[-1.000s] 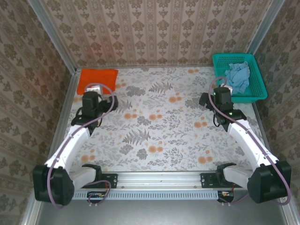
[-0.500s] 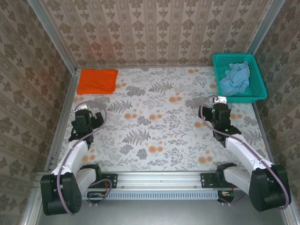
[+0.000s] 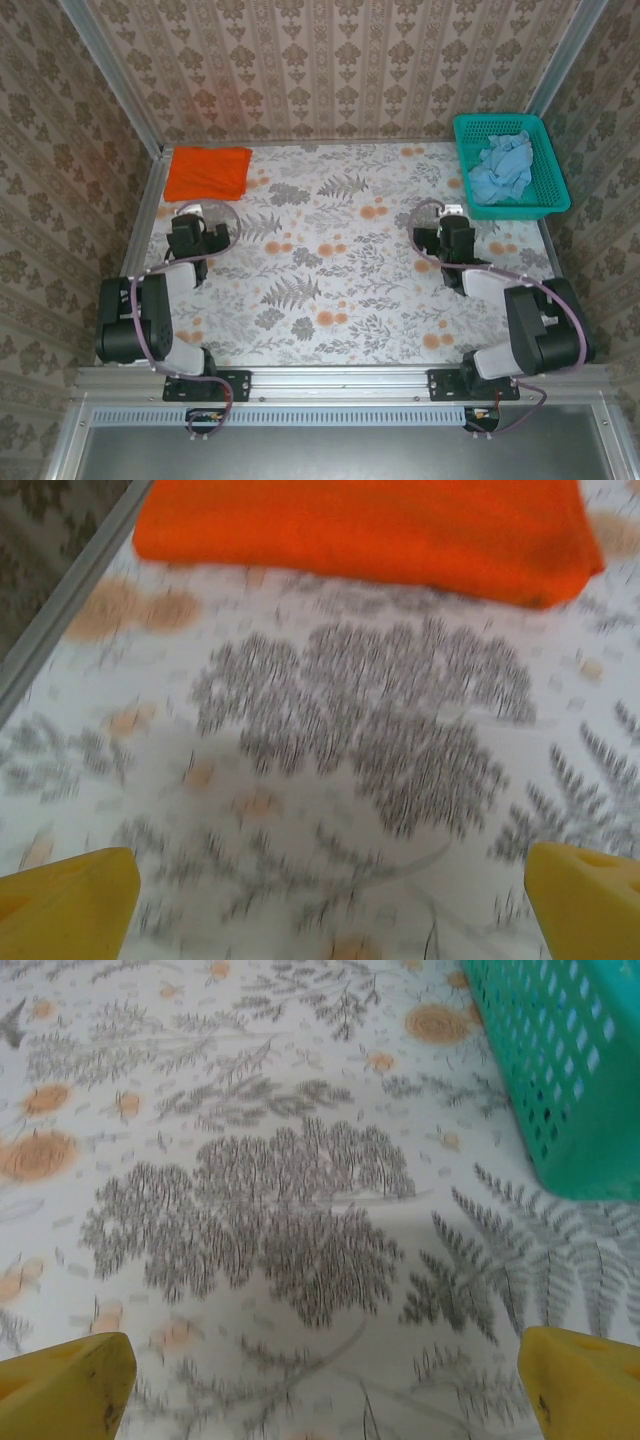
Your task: Fold and stack the t-shirts
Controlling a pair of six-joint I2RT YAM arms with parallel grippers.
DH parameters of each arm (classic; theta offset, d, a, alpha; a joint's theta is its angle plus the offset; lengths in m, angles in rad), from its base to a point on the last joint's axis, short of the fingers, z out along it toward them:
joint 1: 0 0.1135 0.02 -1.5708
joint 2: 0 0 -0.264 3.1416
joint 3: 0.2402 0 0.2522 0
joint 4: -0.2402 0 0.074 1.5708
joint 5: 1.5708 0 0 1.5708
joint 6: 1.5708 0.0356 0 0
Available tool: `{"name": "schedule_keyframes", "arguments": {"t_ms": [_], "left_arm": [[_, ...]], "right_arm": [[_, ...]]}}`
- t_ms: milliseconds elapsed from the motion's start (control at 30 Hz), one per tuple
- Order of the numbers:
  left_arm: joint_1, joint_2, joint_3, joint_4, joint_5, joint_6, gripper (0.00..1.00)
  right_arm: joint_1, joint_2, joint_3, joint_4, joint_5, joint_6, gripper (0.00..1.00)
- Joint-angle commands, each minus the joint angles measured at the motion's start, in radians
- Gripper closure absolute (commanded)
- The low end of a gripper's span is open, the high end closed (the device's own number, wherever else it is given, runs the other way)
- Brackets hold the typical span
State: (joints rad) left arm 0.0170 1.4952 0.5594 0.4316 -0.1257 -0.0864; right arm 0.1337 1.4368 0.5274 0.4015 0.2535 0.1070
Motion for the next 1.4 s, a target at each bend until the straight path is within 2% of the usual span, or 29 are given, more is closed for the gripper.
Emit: {"name": "schedule_keyframes", "arguments": {"t_ms": [0, 133, 233, 400, 500, 600, 767, 900, 1033, 1367], "left_arm": [[-0.001, 0.020, 0.028, 0.077, 0.057, 0.075, 0.00], [0.000, -0.052, -0.092, 0.229, 0.086, 0.082, 0.00], [0.001, -0.065, -0.194, 0.396, 0.022, 0.057, 0.00], [-0.008, -0.009, -0.157, 0.383, 0.067, 0.086, 0.00], [-0.015, 0.015, -0.148, 0.385, 0.081, 0.099, 0.00], [-0.032, 0.039, -0.190, 0.488, 0.162, 0.158, 0.00], [-0.031, 0.038, -0.158, 0.424, 0.162, 0.155, 0.00], [-0.015, 0.043, -0.147, 0.409, 0.175, 0.139, 0.00], [-0.015, 0.042, -0.145, 0.406, 0.176, 0.139, 0.00], [-0.016, 0.040, -0.147, 0.409, 0.173, 0.139, 0.00]], "right_arm": [[-0.014, 0.029, 0.071, 0.003, -0.028, 0.000, 0.00], [-0.042, -0.039, -0.040, 0.125, -0.091, 0.003, 0.00], [-0.091, -0.115, -0.115, 0.212, -0.147, 0.026, 0.00], [-0.164, -0.120, -0.172, 0.348, -0.230, 0.002, 0.00], [-0.173, -0.089, -0.154, 0.358, -0.253, -0.015, 0.00], [-0.175, -0.022, -0.220, 0.546, -0.284, -0.036, 0.00], [-0.150, 0.122, -0.357, 0.931, -0.293, -0.074, 0.01], [-0.137, 0.102, -0.300, 0.805, -0.277, -0.081, 0.00], [-0.137, 0.101, -0.110, 0.449, -0.239, -0.067, 0.00], [-0.135, 0.096, -0.129, 0.477, -0.240, -0.069, 0.01]]}}
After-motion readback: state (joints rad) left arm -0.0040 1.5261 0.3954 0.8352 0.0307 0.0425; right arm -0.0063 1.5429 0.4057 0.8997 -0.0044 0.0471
